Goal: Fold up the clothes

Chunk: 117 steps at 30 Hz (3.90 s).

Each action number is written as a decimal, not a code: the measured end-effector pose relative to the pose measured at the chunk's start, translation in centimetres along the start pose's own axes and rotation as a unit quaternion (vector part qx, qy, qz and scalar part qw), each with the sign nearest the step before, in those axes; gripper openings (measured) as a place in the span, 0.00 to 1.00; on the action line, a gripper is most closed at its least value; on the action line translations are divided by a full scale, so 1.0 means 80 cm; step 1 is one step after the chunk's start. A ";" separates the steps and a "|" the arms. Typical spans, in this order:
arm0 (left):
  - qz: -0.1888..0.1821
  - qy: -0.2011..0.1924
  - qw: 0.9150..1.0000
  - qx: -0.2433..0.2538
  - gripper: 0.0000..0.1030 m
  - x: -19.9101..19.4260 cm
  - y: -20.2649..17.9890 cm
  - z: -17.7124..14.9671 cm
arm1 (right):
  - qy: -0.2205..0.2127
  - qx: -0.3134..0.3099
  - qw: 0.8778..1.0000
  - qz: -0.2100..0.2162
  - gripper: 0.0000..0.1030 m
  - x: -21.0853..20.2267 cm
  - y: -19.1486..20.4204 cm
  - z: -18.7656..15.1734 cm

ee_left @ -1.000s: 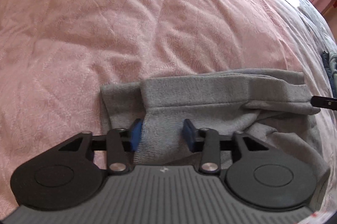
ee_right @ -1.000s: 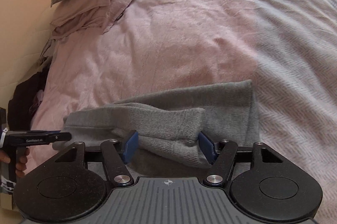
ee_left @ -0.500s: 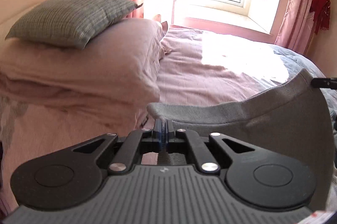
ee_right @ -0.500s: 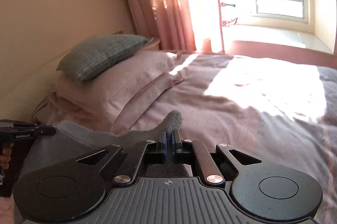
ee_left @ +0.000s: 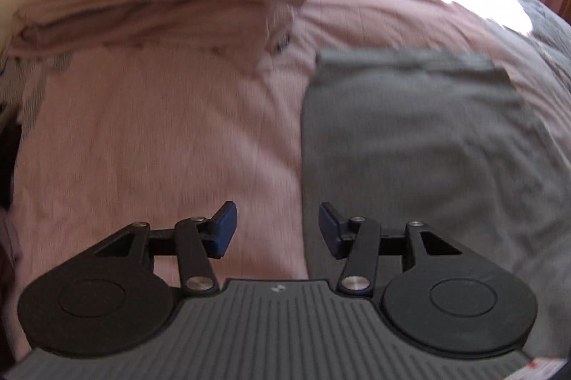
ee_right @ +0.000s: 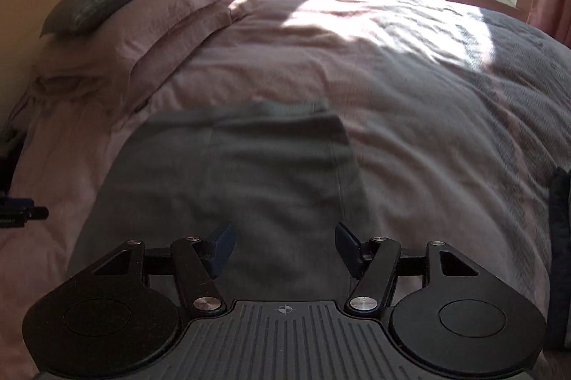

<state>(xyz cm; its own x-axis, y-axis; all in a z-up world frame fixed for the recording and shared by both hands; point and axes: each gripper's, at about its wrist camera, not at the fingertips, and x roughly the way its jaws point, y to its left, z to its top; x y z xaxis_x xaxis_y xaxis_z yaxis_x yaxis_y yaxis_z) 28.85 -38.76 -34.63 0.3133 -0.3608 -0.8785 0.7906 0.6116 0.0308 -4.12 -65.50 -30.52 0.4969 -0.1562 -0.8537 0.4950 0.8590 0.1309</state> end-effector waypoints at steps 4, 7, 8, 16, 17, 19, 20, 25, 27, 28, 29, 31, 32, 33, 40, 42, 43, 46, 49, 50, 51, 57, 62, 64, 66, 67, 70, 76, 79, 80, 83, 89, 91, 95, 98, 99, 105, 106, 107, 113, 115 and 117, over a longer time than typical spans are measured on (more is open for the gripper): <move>-0.028 0.077 0.996 -0.028 0.45 -0.049 -0.005 -0.146 | 0.102 0.055 0.993 0.010 0.58 -0.039 0.013 -0.148; -0.057 0.115 0.985 -0.115 0.45 -0.090 0.003 -0.235 | 0.143 0.146 0.979 -0.007 0.58 -0.066 -0.017 -0.230; -0.061 0.119 0.981 -0.143 0.45 -0.100 0.006 -0.259 | 0.144 0.192 0.971 -0.004 0.58 -0.073 -0.033 -0.251; -0.089 0.111 0.957 -0.253 0.51 -0.121 -0.013 -0.353 | 0.103 0.344 0.930 0.076 0.62 -0.073 -0.092 -0.326; -0.092 0.110 0.958 -0.247 0.51 -0.122 -0.020 -0.356 | 0.099 0.339 0.932 0.083 0.59 -0.075 -0.091 -0.326; -0.107 0.117 0.962 -0.221 0.49 -0.121 -0.036 -0.359 | 0.114 0.328 0.930 0.118 0.13 -0.074 -0.086 -0.331; -0.113 0.123 0.965 -0.205 0.37 -0.123 -0.045 -0.362 | 0.116 0.324 0.931 0.123 0.05 -0.077 -0.081 -0.333; -0.071 0.095 0.980 -0.161 0.01 -0.155 -0.050 -0.362 | 0.081 0.328 0.927 0.161 0.01 -0.124 -0.070 -0.323; -0.067 0.059 0.984 -0.154 0.03 -0.188 -0.029 -0.347 | 0.071 0.328 0.924 0.185 0.01 -0.147 -0.063 -0.319; -0.066 0.039 0.986 -0.147 0.03 -0.207 -0.020 -0.337 | 0.069 0.333 0.920 0.196 0.01 -0.156 -0.059 -0.320; -0.060 0.018 0.990 -0.128 0.03 -0.228 -0.013 -0.326 | 0.067 0.340 0.915 0.207 0.01 -0.166 -0.057 -0.322; -0.046 -0.012 0.995 -0.088 0.03 -0.264 -0.004 -0.308 | 0.069 0.360 0.904 0.221 0.01 -0.176 -0.054 -0.329; -0.045 -0.019 0.996 -0.075 0.03 -0.277 0.000 -0.303 | 0.072 0.365 0.902 0.222 0.01 -0.180 -0.052 -0.335; -0.040 -0.023 0.997 -0.060 0.03 -0.284 -0.001 -0.299 | 0.077 0.360 0.904 0.216 0.01 -0.181 -0.048 -0.340; 0.027 0.108 0.994 0.004 0.07 -0.214 -0.037 -0.381 | 0.245 0.292 0.923 0.043 0.20 -0.141 -0.047 -0.398; 0.027 0.132 0.991 0.014 0.11 -0.207 -0.045 -0.405 | 0.224 0.267 0.937 0.033 0.23 -0.154 -0.045 -0.391; 0.024 0.125 0.992 0.011 0.11 -0.211 -0.046 -0.407 | 0.208 0.254 0.944 0.025 0.24 -0.160 -0.043 -0.383; 0.013 0.064 0.998 -0.005 0.19 -0.226 -0.043 -0.381 | 0.166 0.221 0.961 0.020 0.26 -0.164 -0.035 -0.353; -0.002 0.019 0.999 -0.031 0.27 -0.210 -0.038 -0.329 | 0.146 0.205 0.967 0.025 0.27 -0.157 -0.022 -0.325; -0.009 0.009 0.999 -0.046 0.29 -0.199 -0.038 -0.308 | 0.141 0.200 0.969 0.028 0.27 -0.155 -0.018 -0.319; -0.019 0.001 0.998 -0.063 0.38 -0.187 -0.036 -0.290 | 0.136 0.196 0.971 0.031 0.27 -0.155 -0.013 -0.315; -0.056 0.038 0.996 -0.060 0.62 -0.103 -0.041 -0.238 | 0.146 0.191 0.971 0.013 0.27 -0.150 -0.017 -0.331; -0.087 0.064 0.994 0.005 0.00 -0.102 -0.062 -0.276 | 0.167 0.244 0.955 -0.006 0.28 -0.161 -0.042 -0.358; -0.138 0.053 0.989 0.018 0.00 -0.133 -0.075 -0.298 | 0.170 0.250 0.953 -0.008 0.28 -0.163 -0.045 -0.363; -0.176 0.051 0.982 0.054 0.00 -0.167 -0.099 -0.326 | 0.176 0.244 0.954 -0.009 0.28 -0.163 -0.042 -0.365; -0.194 0.060 0.977 0.064 0.00 -0.180 -0.111 -0.342 | 0.179 0.238 0.955 -0.009 0.28 -0.162 -0.038 -0.364; -0.187 0.087 0.976 0.077 0.01 -0.208 -0.139 -0.391 | 0.182 0.208 0.961 -0.008 0.28 -0.156 -0.021 -0.356; -0.161 0.100 0.981 0.032 0.30 -0.222 -0.119 -0.405 | 0.106 0.127 0.986 -0.010 0.35 -0.156 0.015 -0.318; -0.137 0.051 0.989 -0.005 0.31 -0.220 -0.104 -0.376 | 0.046 0.060 0.997 0.009 0.35 -0.153 0.045 -0.301; -0.124 0.038 0.991 -0.019 0.31 -0.214 -0.103 -0.367 | 0.029 0.031 0.999 0.016 0.35 -0.144 0.063 -0.296; -0.079 0.005 0.997 -0.015 0.31 -0.186 -0.118 -0.334 | 0.006 -0.015 0.999 0.034 0.35 -0.119 0.107 -0.275; -0.028 0.006 0.999 -0.045 0.31 -0.132 -0.152 -0.300 | 0.044 -0.101 0.994 0.029 0.35 -0.054 0.170 -0.295; -0.027 0.035 0.998 -0.033 0.31 -0.122 -0.169 -0.318 | 0.094 -0.137 0.986 0.006 0.35 -0.043 0.177 -0.332; -0.027 0.066 0.996 0.057 0.31 -0.146 -0.197 -0.392 | 0.143 -0.129 0.981 -0.010 0.35 -0.073 0.160 -0.401; -0.044 0.104 0.990 0.083 0.31 -0.174 -0.188 -0.426 | 0.201 -0.098 0.974 -0.031 0.35 -0.092 0.152 -0.406; -0.048 0.110 0.989 0.085 0.31 -0.185 -0.181 -0.427 | 0.198 -0.076 0.976 -0.037 0.35 -0.100 0.150 -0.398; -0.040 0.039 0.997 0.058 0.34 -0.213 -0.119 -0.359 | 0.074 0.017 0.996 -0.051 0.45 -0.110 0.180 -0.314; -0.032 0.029 0.998 0.052 0.35 -0.204 -0.108 -0.342 | 0.069 0.031 0.996 -0.056 0.59 -0.097 0.184 -0.300; -0.024 0.025 0.998 0.051 0.36 -0.193 -0.099 -0.328 | 0.065 0.052 0.994 -0.065 0.66 -0.085 0.185 -0.290; 0.004 0.096 0.995 0.036 0.38 -0.120 -0.065 -0.322 | 0.221 0.116 0.964 -0.095 0.74 -0.023 0.187 -0.339; 0.001 0.095 0.995 0.042 0.39 -0.136 -0.063 -0.356 | 0.210 0.101 0.968 -0.097 0.76 -0.049 0.199 -0.369; -0.006 0.111 0.991 0.071 0.42 -0.155 -0.068 -0.384 | 0.274 0.091 0.954 -0.081 0.76 -0.055 0.205 -0.393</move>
<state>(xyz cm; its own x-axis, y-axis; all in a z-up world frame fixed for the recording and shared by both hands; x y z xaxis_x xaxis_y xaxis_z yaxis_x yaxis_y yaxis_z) 4.50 -16.03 -38.55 0.1931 -0.1945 -0.9617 0.8647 0.4970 0.0732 -20.61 -35.37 -40.46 -0.0186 0.0406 -0.9990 0.6741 0.7384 0.0174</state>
